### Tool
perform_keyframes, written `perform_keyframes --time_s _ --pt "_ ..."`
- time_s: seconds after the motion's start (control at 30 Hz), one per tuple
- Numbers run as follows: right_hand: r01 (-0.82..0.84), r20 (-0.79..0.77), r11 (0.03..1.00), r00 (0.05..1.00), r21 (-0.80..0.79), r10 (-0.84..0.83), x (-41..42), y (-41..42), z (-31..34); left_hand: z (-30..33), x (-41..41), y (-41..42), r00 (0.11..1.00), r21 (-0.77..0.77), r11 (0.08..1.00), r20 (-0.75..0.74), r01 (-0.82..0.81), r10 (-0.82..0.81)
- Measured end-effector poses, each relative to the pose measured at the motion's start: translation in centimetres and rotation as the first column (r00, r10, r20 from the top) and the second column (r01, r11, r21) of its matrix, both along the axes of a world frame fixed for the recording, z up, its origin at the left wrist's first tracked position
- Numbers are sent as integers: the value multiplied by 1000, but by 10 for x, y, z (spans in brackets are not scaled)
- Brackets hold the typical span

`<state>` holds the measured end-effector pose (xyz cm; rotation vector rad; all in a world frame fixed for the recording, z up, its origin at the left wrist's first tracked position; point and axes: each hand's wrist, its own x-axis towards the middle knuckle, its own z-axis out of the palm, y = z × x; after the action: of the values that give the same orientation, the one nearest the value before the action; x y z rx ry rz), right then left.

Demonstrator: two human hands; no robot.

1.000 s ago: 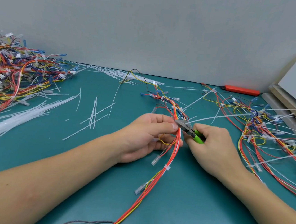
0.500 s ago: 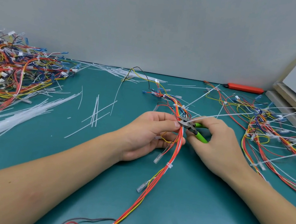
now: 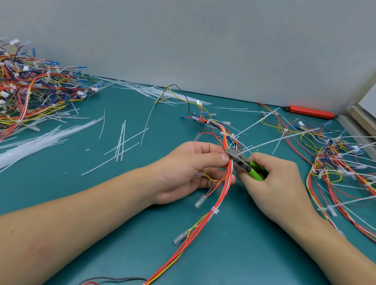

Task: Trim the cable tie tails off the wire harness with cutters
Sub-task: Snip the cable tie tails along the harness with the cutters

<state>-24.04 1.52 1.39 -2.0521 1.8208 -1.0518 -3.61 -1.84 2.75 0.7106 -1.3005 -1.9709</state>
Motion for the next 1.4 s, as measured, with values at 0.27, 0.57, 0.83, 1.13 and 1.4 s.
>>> perform_keyframes --time_s 0.27,0.57,0.83,1.13,1.4 --pt "4 -48 1000 999 6 -4 -1 -1 -1 1 -1 1 1000 3 1000 -2 -4 4" --pt "-9 -113 1000 994 20 11 2 0 4 1 0 0 1000 6 1000 5 -9 9" --pt "18 -88 999 996 27 -16 0 0 3 -1 0 -1 1000 1 1000 2 -8 8" --pt "24 -66 998 998 54 -21 1 3 4 1 0 0 1000 8 1000 1 -6 6" --pt "-4 -81 999 997 35 7 4 3 7 2 0 1 1000 9 1000 5 -8 8"
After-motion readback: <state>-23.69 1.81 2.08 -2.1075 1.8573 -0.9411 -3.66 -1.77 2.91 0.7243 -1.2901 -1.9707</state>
